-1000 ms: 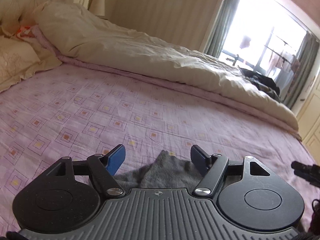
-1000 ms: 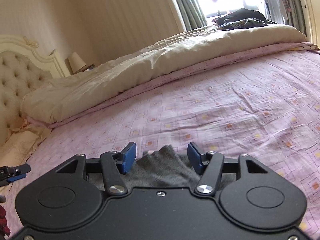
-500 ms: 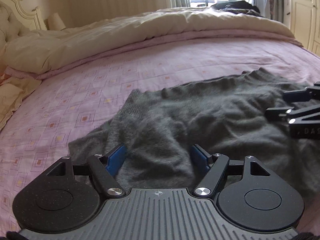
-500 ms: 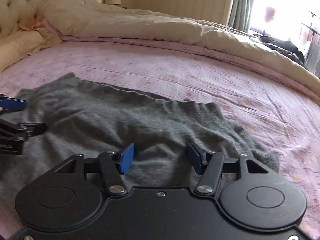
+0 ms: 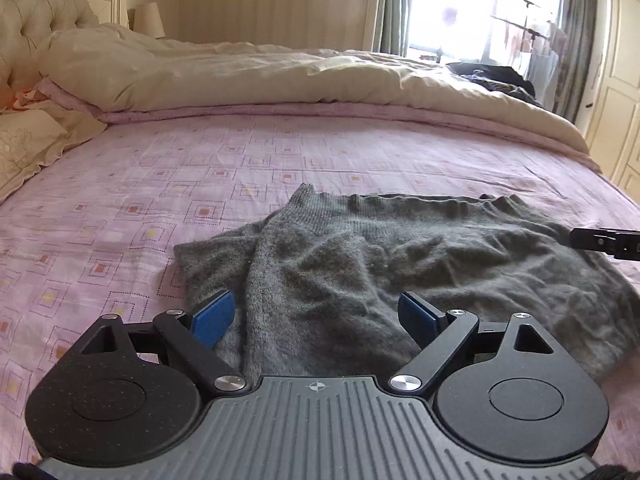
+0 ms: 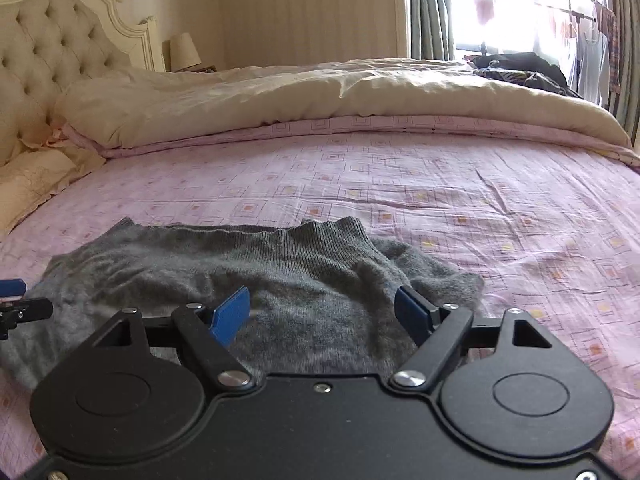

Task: Fold small clothes

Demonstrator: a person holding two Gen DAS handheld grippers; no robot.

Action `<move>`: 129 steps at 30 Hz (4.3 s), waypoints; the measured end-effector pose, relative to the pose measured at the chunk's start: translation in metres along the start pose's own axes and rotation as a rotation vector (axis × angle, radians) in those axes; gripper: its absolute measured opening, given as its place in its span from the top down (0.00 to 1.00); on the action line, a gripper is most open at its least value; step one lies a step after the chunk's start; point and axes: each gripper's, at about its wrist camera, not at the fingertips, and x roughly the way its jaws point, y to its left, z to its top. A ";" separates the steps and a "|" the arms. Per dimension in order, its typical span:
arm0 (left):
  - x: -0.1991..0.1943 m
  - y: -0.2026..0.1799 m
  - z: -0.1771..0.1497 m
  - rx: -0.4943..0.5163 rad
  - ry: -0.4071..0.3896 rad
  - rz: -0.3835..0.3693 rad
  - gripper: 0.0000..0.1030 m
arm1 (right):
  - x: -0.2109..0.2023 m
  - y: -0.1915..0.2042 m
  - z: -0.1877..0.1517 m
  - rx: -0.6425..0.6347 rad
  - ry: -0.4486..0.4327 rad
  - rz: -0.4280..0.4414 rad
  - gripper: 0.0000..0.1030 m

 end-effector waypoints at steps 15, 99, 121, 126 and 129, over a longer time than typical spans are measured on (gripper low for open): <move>-0.018 0.024 -0.067 -0.054 -0.019 0.035 0.10 | -0.033 -0.064 -0.061 0.266 0.022 0.015 0.18; 0.092 -0.100 0.023 0.080 0.278 0.017 0.11 | 0.031 -0.078 -0.048 0.433 -0.032 0.355 0.13; 0.097 -0.100 0.031 0.053 0.278 0.016 0.01 | 0.038 -0.058 0.017 0.297 0.290 0.200 0.73; 0.069 -0.071 0.047 -0.008 0.277 -0.045 0.20 | 0.032 -0.046 0.029 0.242 0.309 0.146 0.73; 0.047 -0.043 0.044 -0.034 0.250 -0.021 0.20 | 0.030 -0.039 0.033 0.233 0.316 0.124 0.73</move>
